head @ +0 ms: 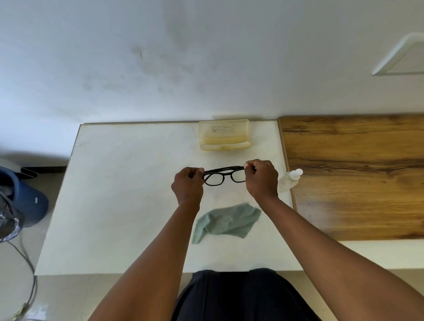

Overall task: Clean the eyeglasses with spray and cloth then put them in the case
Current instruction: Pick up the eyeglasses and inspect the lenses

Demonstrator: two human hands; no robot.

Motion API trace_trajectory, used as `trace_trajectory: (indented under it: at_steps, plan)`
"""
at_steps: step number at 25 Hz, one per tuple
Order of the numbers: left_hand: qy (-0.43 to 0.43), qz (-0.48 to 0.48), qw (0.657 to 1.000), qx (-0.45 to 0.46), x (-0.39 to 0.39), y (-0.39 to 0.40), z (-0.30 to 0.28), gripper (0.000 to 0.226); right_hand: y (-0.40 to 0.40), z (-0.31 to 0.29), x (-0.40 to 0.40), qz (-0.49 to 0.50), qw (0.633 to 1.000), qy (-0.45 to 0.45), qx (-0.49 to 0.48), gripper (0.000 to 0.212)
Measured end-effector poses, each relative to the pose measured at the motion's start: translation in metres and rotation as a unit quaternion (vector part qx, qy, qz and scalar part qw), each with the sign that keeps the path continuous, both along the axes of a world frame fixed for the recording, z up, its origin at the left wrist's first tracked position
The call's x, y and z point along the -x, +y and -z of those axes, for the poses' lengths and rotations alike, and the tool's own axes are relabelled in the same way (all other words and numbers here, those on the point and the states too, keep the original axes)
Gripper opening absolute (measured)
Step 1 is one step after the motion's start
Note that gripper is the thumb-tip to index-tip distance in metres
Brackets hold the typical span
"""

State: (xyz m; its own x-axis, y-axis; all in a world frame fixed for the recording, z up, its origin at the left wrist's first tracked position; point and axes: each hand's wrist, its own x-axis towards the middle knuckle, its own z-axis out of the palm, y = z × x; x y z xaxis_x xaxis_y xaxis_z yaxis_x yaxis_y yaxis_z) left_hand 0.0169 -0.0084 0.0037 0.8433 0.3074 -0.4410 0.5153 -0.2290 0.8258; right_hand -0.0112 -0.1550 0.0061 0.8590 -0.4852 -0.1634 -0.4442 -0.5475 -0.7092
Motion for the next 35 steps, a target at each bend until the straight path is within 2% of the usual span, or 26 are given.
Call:
trace_trajectory:
  at_steps: [3, 5, 8, 11, 15, 19, 23, 30, 35]
  plan:
    - [-0.009, 0.020, 0.999, 0.044, 0.005, 0.006, -0.009, 0.002, -0.002, -0.012, 0.004, 0.014, 1.000, -0.027, -0.002, 0.017]
    - [-0.020, 0.075, 0.996, 0.053, 0.008, 0.013, -0.014, 0.012, -0.004, -0.019, 0.007, 0.020, 0.999, -0.041, -0.005, 0.015]
    - [-0.060, 0.151, 0.987, 0.007, 0.014, 0.017, -0.023, 0.021, -0.006, -0.026, 0.014, 0.013, 0.998, -0.063, 0.003, 0.015]
    - [-0.121, 0.213, 0.967, -0.074, 0.019, 0.016, -0.028, 0.016, -0.007, -0.028, 0.021, -0.001, 0.997, -0.080, 0.012, 0.014]
    - [-0.177, 0.242, 0.945, -0.131, 0.026, 0.013, -0.032, 0.011, -0.005, -0.031, 0.032, -0.030, 0.993, -0.109, 0.026, 0.008]
    - [-0.205, 0.231, 0.935, -0.173, 0.027, 0.013, -0.031, 0.013, -0.004, -0.035, 0.037, -0.048, 0.989, -0.133, 0.035, 0.005]
    - [-0.220, 0.204, 0.939, -0.169, 0.026, 0.014, -0.031, 0.012, -0.003, -0.036, 0.037, -0.054, 0.988, -0.140, 0.035, 0.004]
    - [-0.175, 0.074, 0.977, -0.092, 0.020, 0.009, -0.034, 0.011, -0.002, -0.030, 0.040, -0.052, 0.989, -0.135, 0.032, 0.004]
    - [-0.144, 0.059, 0.987, -0.040, 0.019, 0.014, -0.034, 0.008, -0.002, -0.027, 0.044, -0.098, 0.986, -0.117, 0.068, 0.012]
